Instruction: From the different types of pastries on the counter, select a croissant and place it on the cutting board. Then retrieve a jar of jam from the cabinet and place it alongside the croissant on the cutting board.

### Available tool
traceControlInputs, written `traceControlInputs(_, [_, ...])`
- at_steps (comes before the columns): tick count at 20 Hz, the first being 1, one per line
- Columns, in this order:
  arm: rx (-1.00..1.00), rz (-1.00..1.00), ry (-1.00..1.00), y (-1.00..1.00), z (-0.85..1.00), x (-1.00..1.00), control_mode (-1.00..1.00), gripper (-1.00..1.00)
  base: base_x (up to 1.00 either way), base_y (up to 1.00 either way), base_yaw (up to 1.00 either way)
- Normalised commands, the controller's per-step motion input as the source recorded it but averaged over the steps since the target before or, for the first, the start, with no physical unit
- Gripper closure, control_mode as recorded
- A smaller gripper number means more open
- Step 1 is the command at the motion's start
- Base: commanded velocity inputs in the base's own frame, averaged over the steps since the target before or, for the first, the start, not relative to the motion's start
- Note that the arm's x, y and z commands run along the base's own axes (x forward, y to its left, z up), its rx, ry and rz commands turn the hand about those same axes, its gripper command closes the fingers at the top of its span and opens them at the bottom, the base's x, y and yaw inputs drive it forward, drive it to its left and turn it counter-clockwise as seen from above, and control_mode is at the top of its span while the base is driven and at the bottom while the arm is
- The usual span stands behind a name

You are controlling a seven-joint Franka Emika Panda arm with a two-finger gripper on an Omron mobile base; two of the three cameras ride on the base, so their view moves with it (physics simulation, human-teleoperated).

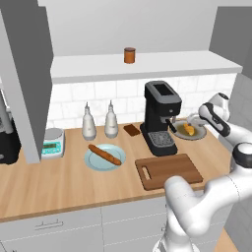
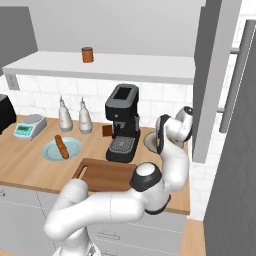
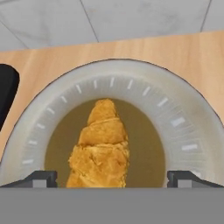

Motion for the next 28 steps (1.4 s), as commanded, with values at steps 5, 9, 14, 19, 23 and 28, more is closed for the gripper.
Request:
traceControlInputs(5, [0.0,0.0,0.0,0.0,-0.09,0.02,-1.0,-1.0,0.0,0.0,0.0])
traceControlInputs(9, [0.0,0.0,0.0,0.0,-0.24,0.0,-1.0,-1.0,0.0,0.0,0.0])
traceControlInputs(14, [0.0,0.0,0.02,0.1,-0.07,0.03,-1.0,-1.0,0.0,0.0,0.0])
traceControlInputs(19, [0.0,0.0,0.06,0.22,-0.03,0.13,-1.0,-1.0,0.0,0.0,0.0])
traceControlInputs(23, [0.0,0.0,0.06,0.05,-0.33,0.04,-1.0,1.0,0.0,0.0,0.0])
traceControlInputs(28, [0.0,0.0,0.05,0.0,-0.24,0.0,-1.0,1.0,0.0,0.0,0.0])
